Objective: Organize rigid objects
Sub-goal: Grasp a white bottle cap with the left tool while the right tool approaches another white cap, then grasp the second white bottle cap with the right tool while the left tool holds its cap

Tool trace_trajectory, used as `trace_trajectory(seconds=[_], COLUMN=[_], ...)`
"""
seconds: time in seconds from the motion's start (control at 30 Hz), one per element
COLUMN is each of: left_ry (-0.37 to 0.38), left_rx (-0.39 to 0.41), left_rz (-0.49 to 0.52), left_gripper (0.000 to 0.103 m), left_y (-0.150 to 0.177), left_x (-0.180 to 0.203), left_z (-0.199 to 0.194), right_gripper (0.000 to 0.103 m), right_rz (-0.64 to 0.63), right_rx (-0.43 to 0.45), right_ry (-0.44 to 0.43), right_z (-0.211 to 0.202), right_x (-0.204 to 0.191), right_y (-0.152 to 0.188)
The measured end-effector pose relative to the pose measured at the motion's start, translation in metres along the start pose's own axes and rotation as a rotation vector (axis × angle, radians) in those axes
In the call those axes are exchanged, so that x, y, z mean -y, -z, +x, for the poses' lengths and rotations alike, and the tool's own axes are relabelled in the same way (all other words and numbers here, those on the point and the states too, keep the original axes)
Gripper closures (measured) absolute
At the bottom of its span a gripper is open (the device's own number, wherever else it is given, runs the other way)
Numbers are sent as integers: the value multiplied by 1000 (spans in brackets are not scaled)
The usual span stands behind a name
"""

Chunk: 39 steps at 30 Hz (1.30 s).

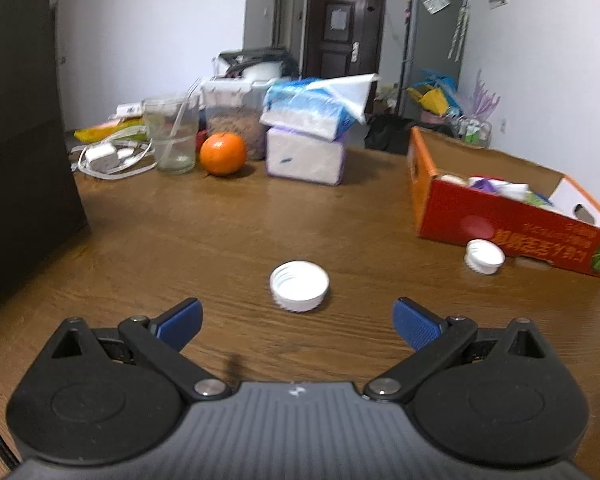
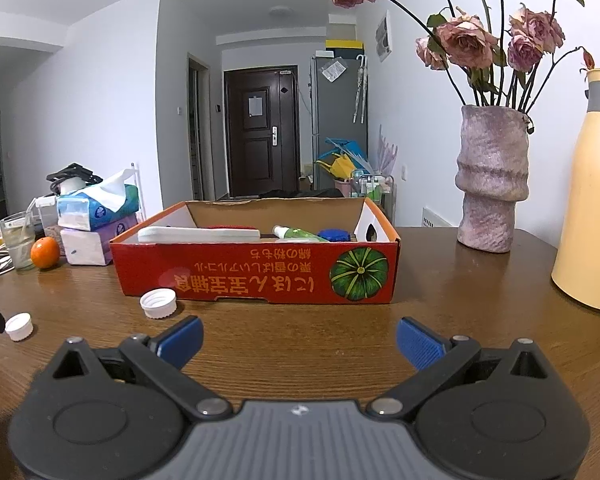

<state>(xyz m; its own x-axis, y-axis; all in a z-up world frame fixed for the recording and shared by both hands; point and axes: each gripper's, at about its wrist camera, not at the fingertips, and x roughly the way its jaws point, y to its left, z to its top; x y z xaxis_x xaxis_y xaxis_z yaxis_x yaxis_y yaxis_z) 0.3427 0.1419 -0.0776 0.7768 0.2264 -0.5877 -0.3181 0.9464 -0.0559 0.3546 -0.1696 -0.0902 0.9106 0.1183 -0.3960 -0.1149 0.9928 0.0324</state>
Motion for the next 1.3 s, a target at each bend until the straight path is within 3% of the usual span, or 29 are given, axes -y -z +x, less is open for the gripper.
trace_trajectory(seconds=[0.13,0.6,0.73,0.77,1.3], left_ry=[5,6,29,43,65], left_rx=[-43,-82,-102,-101,-18], left_rz=[-11,16,28,40,70], left_gripper=[0,3,40,62,62], left_y=[-1,-17,-19,-18,-21], left_x=[-6,-7,-7,-5,1], left_z=[14,56,60,59,36], right_gripper=[0,0,0,0,0], right_rz=[5,5,6,7,8], right_rx=[-8,-27,-28,-29,-35], right_ry=[3,13,20,22,16], right_z=[2,8,9,9,12], right_x=[1,0,-1,-1,-7], right_y=[1,3,3,3,3])
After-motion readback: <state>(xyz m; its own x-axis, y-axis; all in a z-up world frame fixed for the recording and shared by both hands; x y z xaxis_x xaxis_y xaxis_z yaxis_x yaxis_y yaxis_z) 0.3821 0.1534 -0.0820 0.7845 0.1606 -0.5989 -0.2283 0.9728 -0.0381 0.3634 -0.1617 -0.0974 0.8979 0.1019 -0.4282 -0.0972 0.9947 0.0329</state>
